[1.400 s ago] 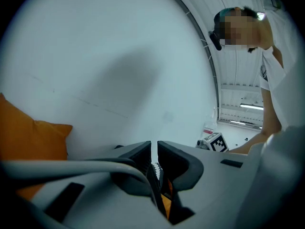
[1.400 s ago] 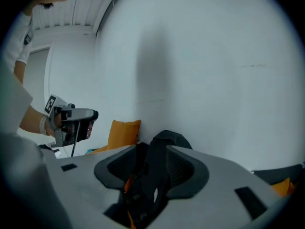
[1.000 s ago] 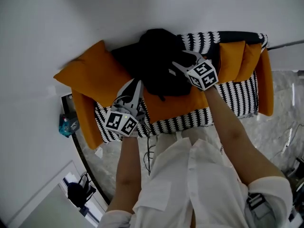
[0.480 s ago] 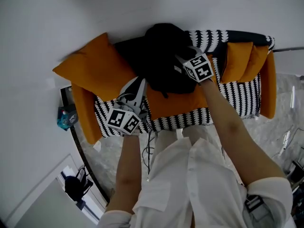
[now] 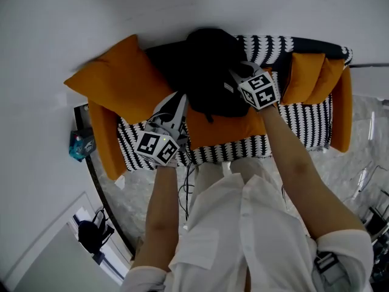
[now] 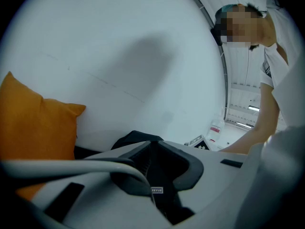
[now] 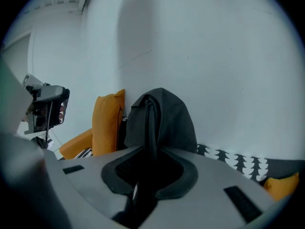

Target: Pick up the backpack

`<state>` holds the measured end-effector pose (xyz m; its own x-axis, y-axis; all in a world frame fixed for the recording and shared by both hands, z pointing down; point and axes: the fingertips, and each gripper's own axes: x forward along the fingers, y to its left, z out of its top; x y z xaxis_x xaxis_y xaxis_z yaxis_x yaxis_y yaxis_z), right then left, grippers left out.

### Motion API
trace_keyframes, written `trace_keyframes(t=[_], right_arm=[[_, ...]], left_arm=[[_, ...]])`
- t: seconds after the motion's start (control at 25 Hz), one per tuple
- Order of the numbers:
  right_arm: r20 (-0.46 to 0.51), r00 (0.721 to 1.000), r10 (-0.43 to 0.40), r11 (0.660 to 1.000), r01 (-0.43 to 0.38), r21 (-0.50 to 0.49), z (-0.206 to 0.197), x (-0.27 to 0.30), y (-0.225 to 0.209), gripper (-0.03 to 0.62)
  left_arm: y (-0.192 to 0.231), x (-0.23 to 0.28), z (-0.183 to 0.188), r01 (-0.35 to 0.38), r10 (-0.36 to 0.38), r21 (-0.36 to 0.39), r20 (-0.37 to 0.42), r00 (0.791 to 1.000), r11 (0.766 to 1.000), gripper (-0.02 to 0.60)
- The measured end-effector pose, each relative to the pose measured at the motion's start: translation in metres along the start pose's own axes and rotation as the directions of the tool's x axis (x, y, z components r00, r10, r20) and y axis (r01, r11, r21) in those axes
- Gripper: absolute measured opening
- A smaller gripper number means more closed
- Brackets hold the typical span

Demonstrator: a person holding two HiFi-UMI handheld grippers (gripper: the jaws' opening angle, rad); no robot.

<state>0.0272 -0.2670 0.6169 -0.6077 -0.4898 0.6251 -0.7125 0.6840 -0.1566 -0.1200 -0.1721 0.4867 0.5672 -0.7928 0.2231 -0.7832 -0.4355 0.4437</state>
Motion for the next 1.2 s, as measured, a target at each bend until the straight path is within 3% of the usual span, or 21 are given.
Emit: trace_keyframes(t=[0.84, 1.2], right_arm=[[0.032, 0.995, 0.09, 0.995, -0.091, 0.041, -0.031, -0.05, 0.046, 0.034], [0.035, 0.99, 0.137, 0.988, -0.139, 0.066, -0.054, -0.084, 0.062, 0.032]], left_arm=[[0.0, 0.0, -0.033, 0.015, -0.016, -0.018, -0.068, 0.998, 1.0, 0.061], [0.004, 0.004, -0.062, 0.017, -0.018, -0.011, -0.143, 0.99, 1.0, 0.16]])
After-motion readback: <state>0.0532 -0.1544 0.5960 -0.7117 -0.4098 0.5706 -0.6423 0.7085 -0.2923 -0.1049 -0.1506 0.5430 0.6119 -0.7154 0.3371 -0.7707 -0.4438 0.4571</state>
